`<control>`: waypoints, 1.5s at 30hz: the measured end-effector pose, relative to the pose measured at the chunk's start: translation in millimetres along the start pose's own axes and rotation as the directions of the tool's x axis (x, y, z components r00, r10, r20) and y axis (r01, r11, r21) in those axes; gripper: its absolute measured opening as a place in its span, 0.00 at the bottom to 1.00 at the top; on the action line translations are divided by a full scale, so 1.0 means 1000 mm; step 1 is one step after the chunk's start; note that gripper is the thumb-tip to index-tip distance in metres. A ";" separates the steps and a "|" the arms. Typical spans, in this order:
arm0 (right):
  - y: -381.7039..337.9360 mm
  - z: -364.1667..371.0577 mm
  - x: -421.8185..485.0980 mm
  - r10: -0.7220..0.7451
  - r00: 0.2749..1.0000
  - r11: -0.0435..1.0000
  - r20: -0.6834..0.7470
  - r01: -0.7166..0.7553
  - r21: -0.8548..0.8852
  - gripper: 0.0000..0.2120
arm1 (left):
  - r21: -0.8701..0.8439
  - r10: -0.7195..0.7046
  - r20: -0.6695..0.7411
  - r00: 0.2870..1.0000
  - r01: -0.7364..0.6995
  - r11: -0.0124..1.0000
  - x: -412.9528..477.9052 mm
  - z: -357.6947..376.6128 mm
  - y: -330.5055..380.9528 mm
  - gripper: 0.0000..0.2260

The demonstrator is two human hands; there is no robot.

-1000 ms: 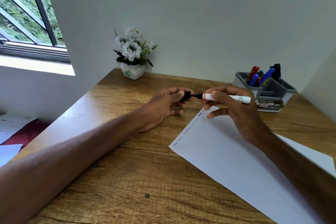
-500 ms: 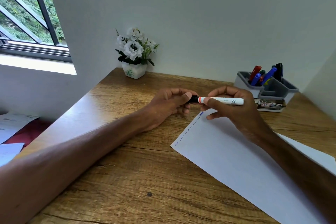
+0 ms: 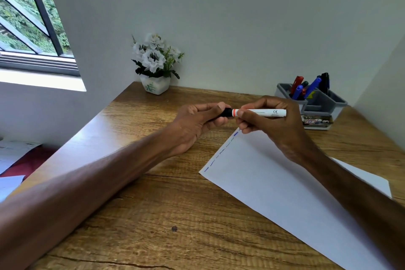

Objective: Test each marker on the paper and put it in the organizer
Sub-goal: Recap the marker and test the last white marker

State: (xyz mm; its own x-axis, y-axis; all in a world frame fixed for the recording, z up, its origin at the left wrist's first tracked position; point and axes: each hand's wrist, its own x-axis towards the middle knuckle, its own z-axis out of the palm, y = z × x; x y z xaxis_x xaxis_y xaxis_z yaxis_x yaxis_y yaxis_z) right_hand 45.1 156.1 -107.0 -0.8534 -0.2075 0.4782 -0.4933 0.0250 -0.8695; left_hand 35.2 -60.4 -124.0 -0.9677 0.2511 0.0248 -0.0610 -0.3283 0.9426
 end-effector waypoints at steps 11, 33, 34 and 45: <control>0.000 -0.018 0.007 0.010 0.999 0.991 0.039 -0.005 -0.132 0.10 | 0.193 0.115 -0.047 0.992 -0.104 0.976 0.003 -0.005 0.008 0.14; -0.043 -0.112 0.012 -0.600 0.743 0.655 -0.295 0.245 -0.715 0.34 | 0.836 0.379 0.052 0.924 -0.247 0.490 0.078 0.104 -0.045 0.05; -0.041 -0.118 0.013 -0.600 0.742 0.646 -0.300 0.229 -0.728 0.34 | 0.847 0.347 0.087 0.934 -0.253 0.468 0.079 0.102 -0.050 0.06; -0.002 -0.146 0.020 -0.536 0.782 0.609 -0.317 0.098 -0.787 0.35 | 0.878 0.401 0.114 0.909 -0.281 0.388 0.084 0.088 -0.060 0.06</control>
State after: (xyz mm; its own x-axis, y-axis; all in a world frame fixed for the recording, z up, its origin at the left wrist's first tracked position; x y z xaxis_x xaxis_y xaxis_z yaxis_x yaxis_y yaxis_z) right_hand 4.9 294.8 -77.6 -0.4567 0.1344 0.8794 -0.5166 0.7647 -0.3852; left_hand -21.2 60.2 -149.5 -0.8763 0.2006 0.4381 0.4631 0.6019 0.6507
